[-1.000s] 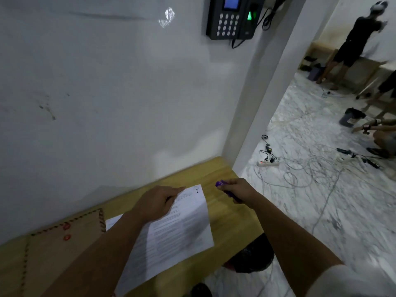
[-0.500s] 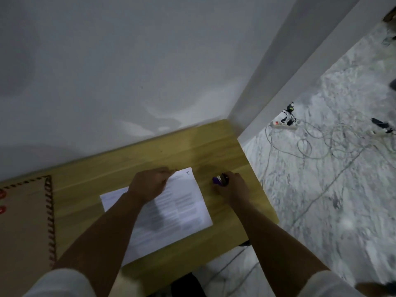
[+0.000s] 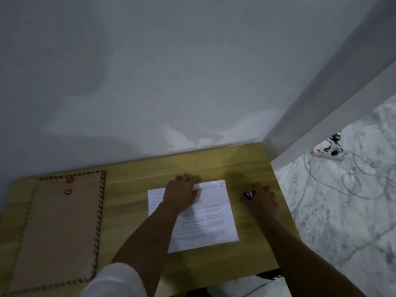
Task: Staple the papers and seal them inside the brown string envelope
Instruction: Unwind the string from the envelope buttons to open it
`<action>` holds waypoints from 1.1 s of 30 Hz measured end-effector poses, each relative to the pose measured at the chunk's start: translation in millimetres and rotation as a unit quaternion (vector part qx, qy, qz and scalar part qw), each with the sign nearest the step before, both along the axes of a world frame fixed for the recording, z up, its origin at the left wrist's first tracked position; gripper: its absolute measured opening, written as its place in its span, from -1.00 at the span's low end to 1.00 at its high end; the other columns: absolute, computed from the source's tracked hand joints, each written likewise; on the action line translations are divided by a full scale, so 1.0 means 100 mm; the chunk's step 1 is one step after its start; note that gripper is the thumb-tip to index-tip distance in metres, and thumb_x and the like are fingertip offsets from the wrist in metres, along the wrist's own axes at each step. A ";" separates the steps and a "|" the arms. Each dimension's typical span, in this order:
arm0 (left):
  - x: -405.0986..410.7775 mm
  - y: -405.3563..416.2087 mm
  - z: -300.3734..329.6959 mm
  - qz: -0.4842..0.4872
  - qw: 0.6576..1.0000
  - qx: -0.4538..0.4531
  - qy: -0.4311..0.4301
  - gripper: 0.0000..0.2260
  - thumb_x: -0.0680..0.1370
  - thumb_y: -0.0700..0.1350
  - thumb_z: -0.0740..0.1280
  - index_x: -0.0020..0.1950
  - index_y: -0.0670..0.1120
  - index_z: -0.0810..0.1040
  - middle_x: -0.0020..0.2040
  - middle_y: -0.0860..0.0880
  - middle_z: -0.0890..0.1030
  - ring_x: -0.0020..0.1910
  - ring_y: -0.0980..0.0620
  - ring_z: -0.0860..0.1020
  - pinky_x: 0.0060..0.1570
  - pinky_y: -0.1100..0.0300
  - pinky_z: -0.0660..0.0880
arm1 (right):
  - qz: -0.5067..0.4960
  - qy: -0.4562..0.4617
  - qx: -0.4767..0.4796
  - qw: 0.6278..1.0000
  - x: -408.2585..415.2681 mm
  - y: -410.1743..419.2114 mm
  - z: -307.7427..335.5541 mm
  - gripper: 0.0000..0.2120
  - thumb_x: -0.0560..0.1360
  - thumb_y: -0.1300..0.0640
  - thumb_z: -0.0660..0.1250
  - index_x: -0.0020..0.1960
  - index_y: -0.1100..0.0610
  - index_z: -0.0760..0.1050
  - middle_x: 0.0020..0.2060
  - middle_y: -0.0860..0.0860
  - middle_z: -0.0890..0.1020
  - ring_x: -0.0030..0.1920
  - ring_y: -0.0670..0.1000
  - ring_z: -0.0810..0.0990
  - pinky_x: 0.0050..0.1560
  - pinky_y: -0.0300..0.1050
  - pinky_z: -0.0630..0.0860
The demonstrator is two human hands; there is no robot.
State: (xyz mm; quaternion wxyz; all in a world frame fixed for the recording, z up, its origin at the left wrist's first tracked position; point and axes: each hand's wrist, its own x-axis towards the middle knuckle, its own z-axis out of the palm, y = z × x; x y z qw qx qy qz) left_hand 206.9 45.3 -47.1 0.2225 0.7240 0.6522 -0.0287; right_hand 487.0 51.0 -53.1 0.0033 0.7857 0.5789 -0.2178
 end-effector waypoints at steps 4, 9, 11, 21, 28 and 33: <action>-0.47 -0.36 0.38 0.040 0.998 -0.009 0.038 -0.53 0.62 0.12 0.21 0.54 0.11 0.31 0.41 -0.06 0.48 0.34 -0.18 0.46 0.22 -0.04 0.45 | 0.042 -0.031 0.022 0.998 -0.38 0.03 0.24 -0.45 0.47 -0.24 0.32 0.38 -0.05 0.37 0.27 0.07 0.48 0.28 0.18 0.46 0.21 0.16 0.41; -1.49 -0.86 0.79 0.132 0.988 0.004 0.082 -0.49 0.62 0.08 0.22 0.57 0.07 0.27 0.42 -0.08 0.45 0.37 -0.20 0.43 0.21 -0.08 0.49 | 0.115 0.019 0.064 0.991 -1.13 0.16 0.53 -0.53 0.47 -0.19 0.38 0.32 -0.07 0.45 0.23 0.06 0.50 0.25 0.17 0.48 0.21 0.15 0.41; -1.95 -1.10 0.89 0.183 0.980 0.011 0.081 -0.49 0.62 0.08 0.21 0.57 0.05 0.27 0.43 -0.09 0.44 0.38 -0.20 0.42 0.22 -0.11 0.52 | 0.154 0.022 0.073 0.985 -1.53 0.16 0.62 -0.56 0.48 -0.18 0.38 0.30 -0.06 0.47 0.19 0.05 0.53 0.22 0.15 0.51 0.17 0.11 0.43; -3.90 -1.85 0.51 0.194 0.975 -0.024 0.103 -0.45 0.63 0.09 0.18 0.61 0.03 0.17 0.59 -0.08 0.23 0.56 -0.19 0.18 0.32 -0.10 0.46 | 0.268 0.134 0.033 0.953 -3.91 -0.49 0.58 -0.64 0.49 -0.15 0.35 0.22 -0.02 0.54 0.13 0.00 0.60 0.14 0.09 0.60 0.13 0.04 0.53; -4.75 -1.52 -0.61 0.093 0.992 0.058 0.060 -0.36 0.59 0.28 0.03 0.63 0.06 0.15 0.68 -0.09 0.02 0.64 -0.26 -0.09 0.50 -0.28 0.16 | 0.333 0.037 -0.031 0.942 -5.24 -0.97 -0.27 -0.46 0.54 -0.14 0.26 0.48 -0.02 0.33 0.50 0.04 0.34 0.47 0.13 0.34 0.37 0.12 0.37; -4.83 -1.61 -1.00 0.066 0.986 0.139 0.064 -0.38 0.61 0.24 0.09 0.64 0.03 0.16 0.67 -0.16 0.04 0.64 -0.29 -0.04 0.53 -0.33 0.10 | 0.315 -0.013 0.127 0.940 -5.44 -1.23 -0.62 -0.55 0.42 -0.22 0.26 0.24 -0.07 0.54 0.34 0.04 0.54 0.32 0.15 0.48 0.21 0.17 0.45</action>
